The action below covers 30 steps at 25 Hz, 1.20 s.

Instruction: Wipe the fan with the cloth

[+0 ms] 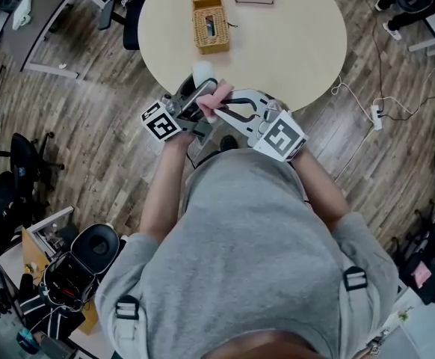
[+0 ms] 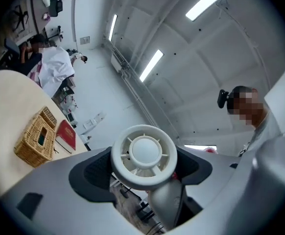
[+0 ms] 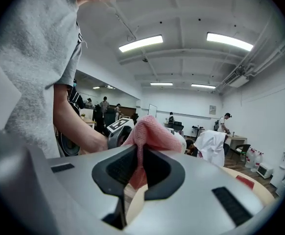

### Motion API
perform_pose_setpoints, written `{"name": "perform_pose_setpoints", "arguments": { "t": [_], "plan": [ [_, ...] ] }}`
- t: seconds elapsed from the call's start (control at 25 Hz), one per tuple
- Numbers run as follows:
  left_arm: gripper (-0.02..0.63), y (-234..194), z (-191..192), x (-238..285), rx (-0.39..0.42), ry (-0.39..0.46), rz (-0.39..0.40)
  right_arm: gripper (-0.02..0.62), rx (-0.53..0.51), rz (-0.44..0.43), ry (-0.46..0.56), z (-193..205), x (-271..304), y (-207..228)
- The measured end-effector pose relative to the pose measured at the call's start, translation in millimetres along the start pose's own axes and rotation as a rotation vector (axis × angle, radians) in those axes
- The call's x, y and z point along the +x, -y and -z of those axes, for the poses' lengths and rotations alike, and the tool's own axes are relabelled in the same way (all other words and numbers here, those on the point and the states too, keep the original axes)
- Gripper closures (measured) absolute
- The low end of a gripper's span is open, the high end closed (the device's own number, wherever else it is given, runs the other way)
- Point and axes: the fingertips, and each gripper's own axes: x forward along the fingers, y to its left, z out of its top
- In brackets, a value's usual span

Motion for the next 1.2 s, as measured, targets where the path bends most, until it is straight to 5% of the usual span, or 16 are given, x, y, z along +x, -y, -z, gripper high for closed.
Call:
{"name": "perform_pose_setpoints", "arguments": {
  "t": [0.32,0.52,0.72,0.88,1.0,1.2],
  "plan": [
    [0.216,-13,-6,-6,0.160,0.002,-0.217,0.558,-0.087,-0.005,-0.090,15,7,-29],
    [0.216,-26,-13,-14,0.115,0.069,-0.234,0.558,-0.110,0.002,-0.123,25,8,-32],
    [0.216,-25,-23,-21,0.015,0.110,-0.154,0.558,-0.050,0.013,-0.020,13,5,-24],
    [0.216,-13,-24,-20,-0.058,0.153,-0.027,0.558,0.118,0.006,0.106,-5,-1,-20],
    [0.217,-5,-24,-19,-0.094,0.153,0.047,0.558,0.195,0.006,0.121,-11,-3,-14],
    [0.216,8,-18,-15,-0.108,0.115,0.133,0.558,0.172,0.040,0.093,-5,-5,-1]
  ]
}}
